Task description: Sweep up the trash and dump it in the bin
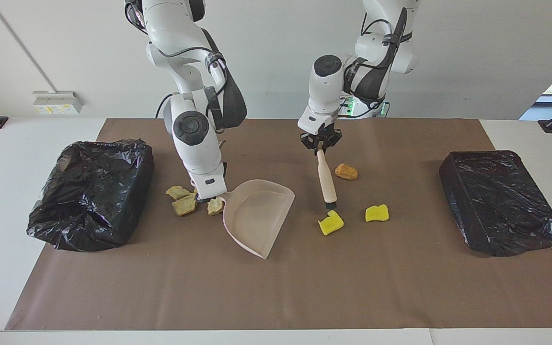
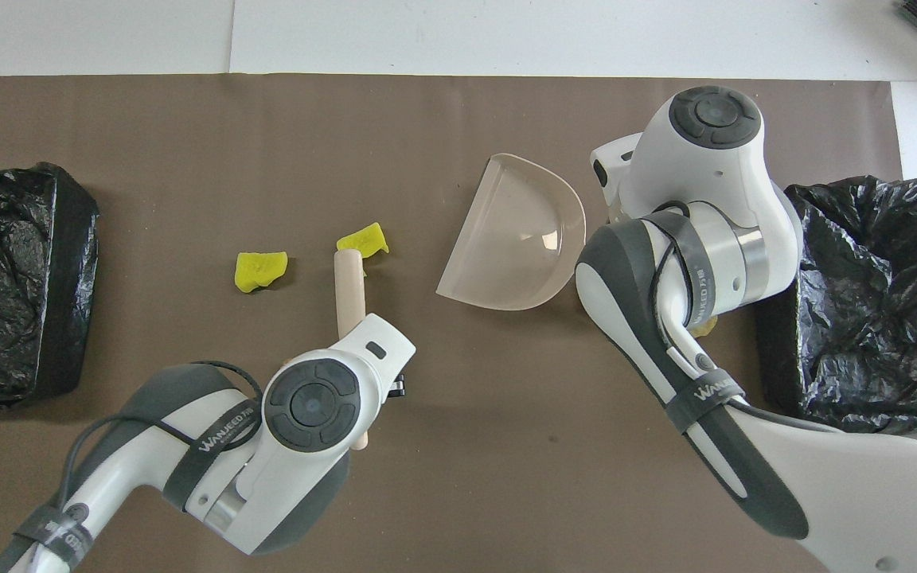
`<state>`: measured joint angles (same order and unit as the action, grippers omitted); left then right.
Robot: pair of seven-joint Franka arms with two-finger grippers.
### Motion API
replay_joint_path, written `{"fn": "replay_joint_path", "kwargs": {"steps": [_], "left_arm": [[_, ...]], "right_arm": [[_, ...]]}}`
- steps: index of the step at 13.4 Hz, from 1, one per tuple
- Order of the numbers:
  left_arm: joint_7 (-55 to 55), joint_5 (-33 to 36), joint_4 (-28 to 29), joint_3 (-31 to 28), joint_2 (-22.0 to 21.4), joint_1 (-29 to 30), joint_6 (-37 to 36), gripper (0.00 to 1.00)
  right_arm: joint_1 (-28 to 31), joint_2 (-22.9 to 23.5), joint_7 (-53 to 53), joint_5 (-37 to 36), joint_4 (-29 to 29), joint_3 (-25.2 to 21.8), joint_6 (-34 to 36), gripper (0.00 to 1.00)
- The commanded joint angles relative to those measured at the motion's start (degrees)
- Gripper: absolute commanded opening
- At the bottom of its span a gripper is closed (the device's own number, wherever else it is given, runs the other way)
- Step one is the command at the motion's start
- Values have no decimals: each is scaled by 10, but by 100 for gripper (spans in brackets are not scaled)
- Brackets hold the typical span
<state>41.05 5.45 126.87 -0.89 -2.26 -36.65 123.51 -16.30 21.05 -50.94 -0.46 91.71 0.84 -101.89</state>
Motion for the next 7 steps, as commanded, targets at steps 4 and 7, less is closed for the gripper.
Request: {"fn": "replay_joint_path", "kwargs": {"steps": [4,7], "left_arm": [[-63,21,-145,10,102,154,-17,0],[-174,21,-175,10,131,227,-11,0]], "right_arm": [[-50,-52,-56,-46,87,5,-26,0],[-75,-49,-11,-78,122,5,-79,0]]}}
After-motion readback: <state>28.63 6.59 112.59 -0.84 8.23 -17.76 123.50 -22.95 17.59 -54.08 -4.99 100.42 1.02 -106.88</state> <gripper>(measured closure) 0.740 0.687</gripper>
